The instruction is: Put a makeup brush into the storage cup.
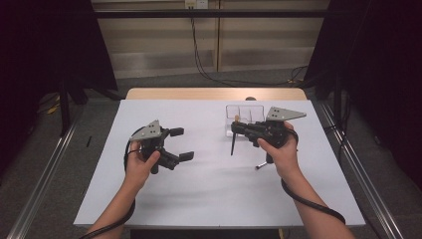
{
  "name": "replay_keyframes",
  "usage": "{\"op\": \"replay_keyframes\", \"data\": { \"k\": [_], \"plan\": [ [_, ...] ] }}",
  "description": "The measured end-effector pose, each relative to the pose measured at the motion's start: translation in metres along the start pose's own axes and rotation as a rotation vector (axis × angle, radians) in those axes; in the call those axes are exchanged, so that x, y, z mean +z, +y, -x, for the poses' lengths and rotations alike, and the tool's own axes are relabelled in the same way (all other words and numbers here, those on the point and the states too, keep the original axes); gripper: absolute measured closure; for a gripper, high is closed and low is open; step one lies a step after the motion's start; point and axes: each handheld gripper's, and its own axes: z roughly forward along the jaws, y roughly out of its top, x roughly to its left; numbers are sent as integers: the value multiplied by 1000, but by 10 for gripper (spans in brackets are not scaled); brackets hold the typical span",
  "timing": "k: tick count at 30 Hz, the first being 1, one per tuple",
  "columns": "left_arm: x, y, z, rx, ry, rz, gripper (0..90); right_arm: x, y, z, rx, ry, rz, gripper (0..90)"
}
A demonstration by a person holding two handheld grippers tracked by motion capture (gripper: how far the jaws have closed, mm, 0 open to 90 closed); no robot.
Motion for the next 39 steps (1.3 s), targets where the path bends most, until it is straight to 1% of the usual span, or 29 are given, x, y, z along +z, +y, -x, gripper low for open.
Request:
{"op": "replay_keyframes", "data": {
  "k": [2, 6, 10, 14, 17, 22, 25, 39],
  "plan": [
    [-4, -1, 0, -2, 0, 5, 0, 0, 0, 0, 0, -1, 0, 848],
    [-13, -3, 0, 12, 7, -5, 0, 0, 0, -1, -2, 0, 1, 848],
    [-23, -6, -1, 8, 22, 1, 0, 0, 0, 0, -1, -1, 1, 848],
    [-32, -9, -1, 6, 39, -4, 0, 0, -1, 0, 1, -3, 2, 848],
    [-39, -11, 0, 4, 43, -2, 0, 0, -1, 0, 4, -5, 3, 848],
    [-48, -15, 2, 10, 56, -9, 0, 0, -1, 1, 7, -7, 4, 848],
    [-53, -17, 2, 0, 60, -6, 0, 1, -1, 1, 7, -7, 3, 848],
    [-77, -26, 5, -8, 96, -16, 0, -2, -3, 7, 12, -23, 7, 848]
  ]
}}
